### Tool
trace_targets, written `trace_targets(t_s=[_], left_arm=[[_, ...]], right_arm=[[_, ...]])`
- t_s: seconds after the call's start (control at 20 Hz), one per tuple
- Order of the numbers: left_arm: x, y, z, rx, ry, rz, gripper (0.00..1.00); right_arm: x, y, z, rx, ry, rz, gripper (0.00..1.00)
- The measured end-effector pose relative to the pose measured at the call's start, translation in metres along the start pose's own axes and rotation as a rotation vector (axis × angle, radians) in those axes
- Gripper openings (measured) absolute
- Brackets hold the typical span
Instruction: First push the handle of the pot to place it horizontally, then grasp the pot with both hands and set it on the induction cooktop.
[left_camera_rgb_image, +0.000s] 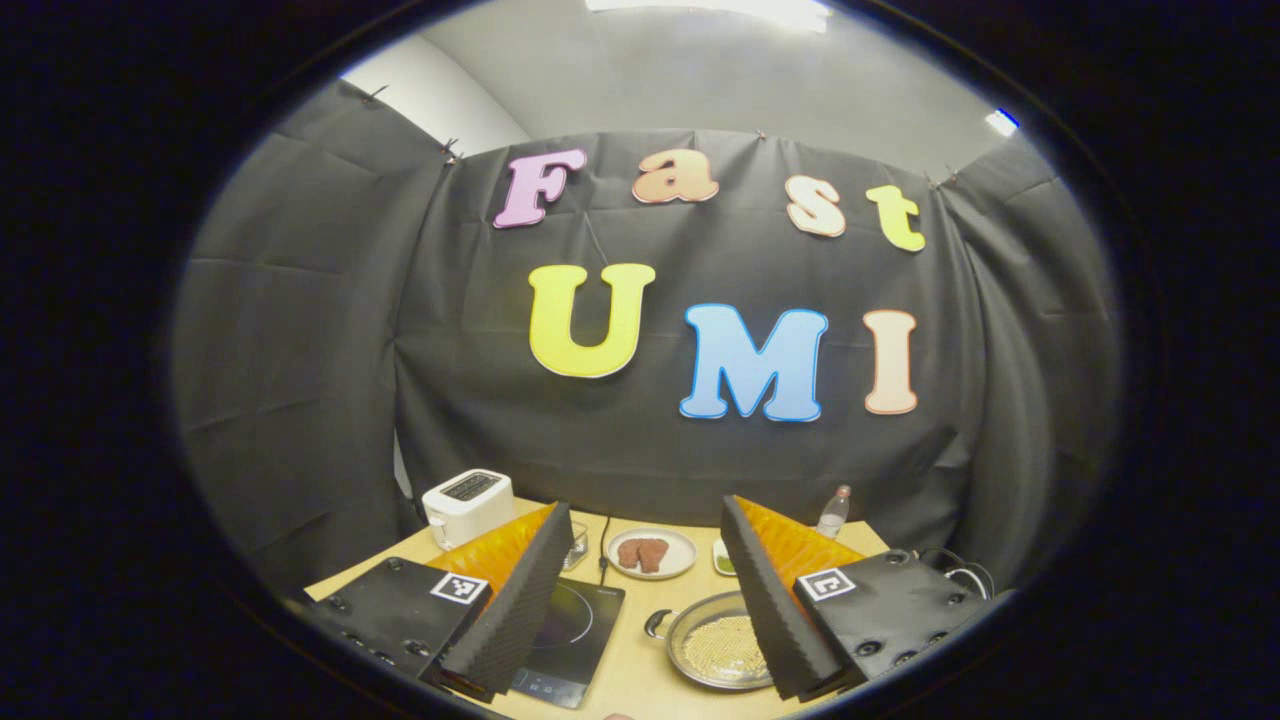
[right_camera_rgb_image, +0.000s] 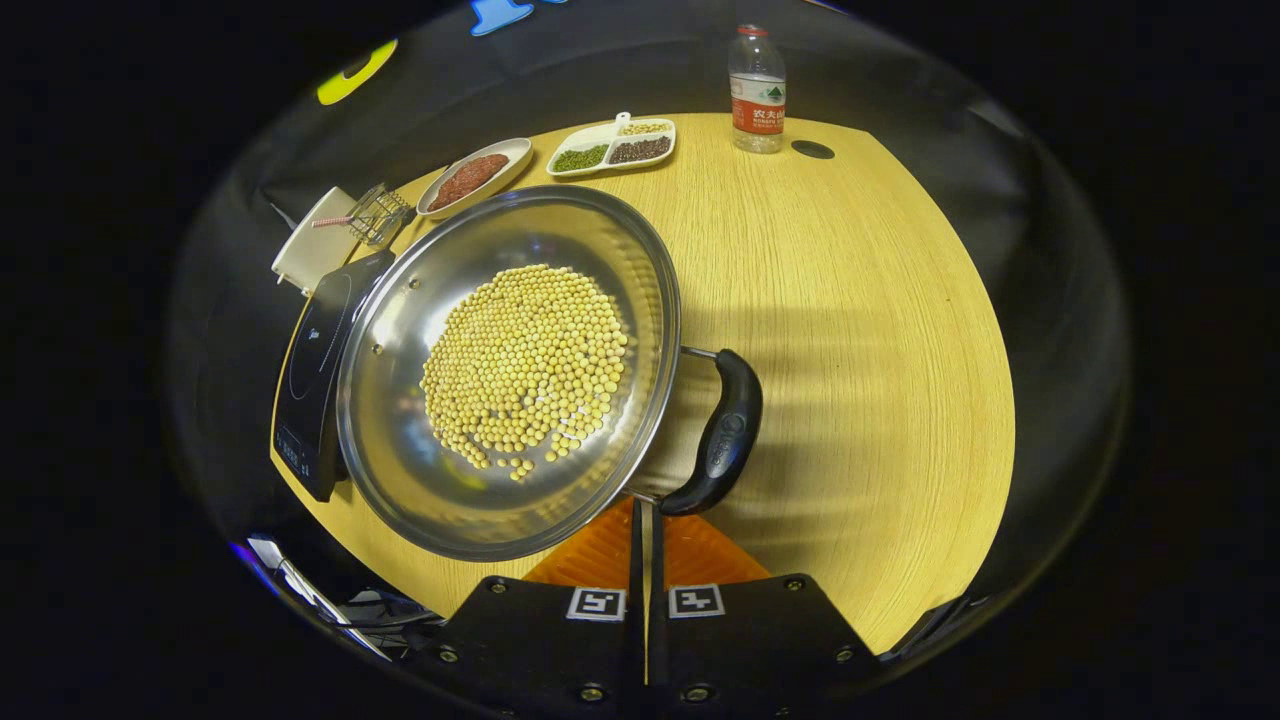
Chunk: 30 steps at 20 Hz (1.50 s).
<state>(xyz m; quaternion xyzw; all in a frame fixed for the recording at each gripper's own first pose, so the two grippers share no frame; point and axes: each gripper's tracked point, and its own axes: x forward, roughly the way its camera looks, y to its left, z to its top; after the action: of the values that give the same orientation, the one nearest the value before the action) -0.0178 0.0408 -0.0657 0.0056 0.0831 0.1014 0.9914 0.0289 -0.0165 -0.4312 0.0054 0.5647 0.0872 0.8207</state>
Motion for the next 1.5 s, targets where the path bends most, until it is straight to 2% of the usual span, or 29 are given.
trace_targets(t_s=[0.35,0.4,0.6,0.65,0.7,0.75,0.8,0.85,0.9,0.95,1.15,1.4,1.5], left_arm=[[0.007,-0.015,-0.045,-0.054,0.092,0.005,0.99],[0.007,-0.016,-0.050,-0.054,0.101,0.002,0.95],[0.021,-0.019,-0.067,-0.047,0.145,-0.034,0.99],[0.027,-0.020,-0.074,-0.051,0.158,-0.052,0.99],[0.032,-0.022,-0.081,-0.058,0.176,-0.075,0.99],[0.038,-0.025,-0.092,-0.063,0.197,-0.094,0.99],[0.045,-0.024,-0.101,-0.069,0.221,-0.113,0.99],[0.054,-0.025,-0.110,-0.078,0.242,-0.132,0.99],[0.061,-0.026,-0.120,-0.088,0.263,-0.155,0.97],[0.070,-0.029,-0.133,-0.095,0.289,-0.181,0.97],[0.101,-0.039,-0.189,-0.090,0.397,-0.284,0.98],[0.141,-0.037,-0.253,-0.079,0.508,-0.324,0.96],[0.154,-0.033,-0.278,-0.058,0.551,-0.316,0.96]], right_arm=[[0.006,-0.021,0.027,-0.008,-0.028,0.006,0.02],[0.007,-0.024,0.028,-0.010,-0.032,0.001,0.02],[0.002,-0.030,0.032,-0.023,-0.068,-0.035,0.04],[-0.004,-0.033,0.034,-0.034,-0.090,-0.053,0.10],[-0.011,-0.031,0.038,-0.037,-0.126,-0.054,0.23],[-0.021,-0.035,0.040,-0.047,-0.146,-0.087,0.30],[-0.027,-0.039,0.042,-0.057,-0.175,-0.108,0.55],[-0.037,-0.038,0.045,-0.058,-0.211,-0.118,0.65],[-0.046,-0.036,0.049,-0.049,-0.246,-0.122,0.96],[-0.054,-0.035,0.054,-0.040,-0.280,-0.127,0.99],[-0.061,-0.023,0.064,0.015,-0.357,-0.115,0.99],[-0.044,-0.015,0.066,0.084,-0.358,-0.112,0.99],[-0.037,-0.014,0.071,0.092,-0.362,-0.115,0.99]])
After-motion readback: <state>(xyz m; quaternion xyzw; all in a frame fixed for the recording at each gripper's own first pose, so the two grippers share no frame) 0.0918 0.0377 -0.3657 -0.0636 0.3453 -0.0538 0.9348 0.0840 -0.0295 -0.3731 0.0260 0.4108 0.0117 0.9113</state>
